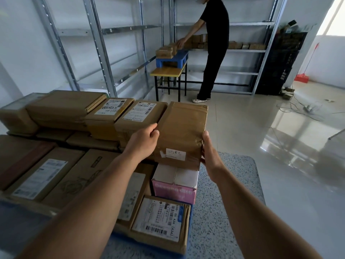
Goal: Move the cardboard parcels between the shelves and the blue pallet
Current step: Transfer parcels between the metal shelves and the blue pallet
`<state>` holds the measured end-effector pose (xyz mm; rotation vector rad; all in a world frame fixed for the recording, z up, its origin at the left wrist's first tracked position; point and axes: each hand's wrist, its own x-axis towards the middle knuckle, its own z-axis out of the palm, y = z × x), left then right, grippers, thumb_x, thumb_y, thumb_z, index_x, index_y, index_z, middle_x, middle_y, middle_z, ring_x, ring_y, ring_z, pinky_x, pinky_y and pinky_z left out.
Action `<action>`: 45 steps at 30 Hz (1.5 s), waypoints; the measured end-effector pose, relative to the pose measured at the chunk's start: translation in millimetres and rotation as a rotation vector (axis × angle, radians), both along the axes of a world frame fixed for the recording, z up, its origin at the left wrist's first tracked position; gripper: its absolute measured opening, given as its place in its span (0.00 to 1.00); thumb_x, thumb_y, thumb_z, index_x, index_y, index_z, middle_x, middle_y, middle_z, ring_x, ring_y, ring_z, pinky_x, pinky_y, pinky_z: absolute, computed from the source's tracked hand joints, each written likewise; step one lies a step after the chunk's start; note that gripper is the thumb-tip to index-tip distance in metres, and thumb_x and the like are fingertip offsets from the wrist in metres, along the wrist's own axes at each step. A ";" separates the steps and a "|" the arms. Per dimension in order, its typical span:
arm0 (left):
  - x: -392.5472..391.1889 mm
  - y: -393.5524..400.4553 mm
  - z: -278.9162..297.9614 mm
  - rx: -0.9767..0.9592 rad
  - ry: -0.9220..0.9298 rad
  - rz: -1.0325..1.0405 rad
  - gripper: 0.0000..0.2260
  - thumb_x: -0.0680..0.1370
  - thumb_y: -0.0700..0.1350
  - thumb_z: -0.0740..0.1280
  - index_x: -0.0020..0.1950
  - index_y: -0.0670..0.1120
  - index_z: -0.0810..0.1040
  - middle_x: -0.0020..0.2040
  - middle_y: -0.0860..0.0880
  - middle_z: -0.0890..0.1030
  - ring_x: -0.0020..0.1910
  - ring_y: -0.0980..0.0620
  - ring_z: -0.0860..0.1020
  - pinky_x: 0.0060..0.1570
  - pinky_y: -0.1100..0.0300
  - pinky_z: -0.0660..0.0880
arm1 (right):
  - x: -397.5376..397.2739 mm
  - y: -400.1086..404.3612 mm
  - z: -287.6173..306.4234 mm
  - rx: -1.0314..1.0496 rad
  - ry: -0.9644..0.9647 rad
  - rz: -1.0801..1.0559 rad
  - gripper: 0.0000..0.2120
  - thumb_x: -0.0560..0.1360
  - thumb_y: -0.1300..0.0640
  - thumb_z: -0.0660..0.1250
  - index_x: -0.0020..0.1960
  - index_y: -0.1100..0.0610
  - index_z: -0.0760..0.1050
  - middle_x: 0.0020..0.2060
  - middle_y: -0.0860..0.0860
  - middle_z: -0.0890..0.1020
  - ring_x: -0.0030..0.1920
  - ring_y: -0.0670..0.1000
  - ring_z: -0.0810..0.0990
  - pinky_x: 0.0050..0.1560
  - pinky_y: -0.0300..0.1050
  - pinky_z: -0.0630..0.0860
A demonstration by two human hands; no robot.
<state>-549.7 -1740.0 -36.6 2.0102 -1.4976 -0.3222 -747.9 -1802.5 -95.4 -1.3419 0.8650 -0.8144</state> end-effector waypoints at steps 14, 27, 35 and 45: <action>-5.3 11.5 4.9 -0.032 -0.018 0.044 0.23 0.81 0.55 0.55 0.75 0.50 0.59 0.69 0.44 0.70 0.67 0.47 0.70 0.61 0.52 0.68 | -12.7 3.6 32.8 -0.113 0.125 -0.235 0.28 0.80 0.49 0.60 0.75 0.58 0.57 0.71 0.56 0.67 0.58 0.44 0.69 0.45 0.27 0.69; 38.0 101.9 0.3 -0.118 -0.049 0.223 0.24 0.78 0.60 0.57 0.74 0.56 0.59 0.69 0.48 0.69 0.65 0.49 0.71 0.54 0.53 0.71 | 72.8 94.7 64.2 -1.020 0.653 -0.274 0.19 0.76 0.53 0.63 0.67 0.52 0.73 0.66 0.52 0.72 0.66 0.54 0.68 0.64 0.51 0.66; 84.9 237.9 -27.5 -0.084 -0.072 0.427 0.25 0.78 0.52 0.63 0.74 0.50 0.62 0.70 0.45 0.67 0.68 0.47 0.66 0.62 0.49 0.70 | 164.7 186.4 20.7 -1.119 0.661 0.053 0.14 0.77 0.50 0.61 0.61 0.49 0.76 0.62 0.50 0.74 0.63 0.52 0.70 0.61 0.48 0.66; 150.5 399.7 -54.8 -0.004 -0.209 0.786 0.26 0.78 0.58 0.60 0.73 0.50 0.62 0.74 0.47 0.63 0.73 0.48 0.60 0.70 0.49 0.61 | 271.3 324.1 12.2 -1.230 0.611 0.340 0.21 0.74 0.45 0.62 0.66 0.49 0.71 0.64 0.52 0.72 0.65 0.54 0.68 0.65 0.52 0.64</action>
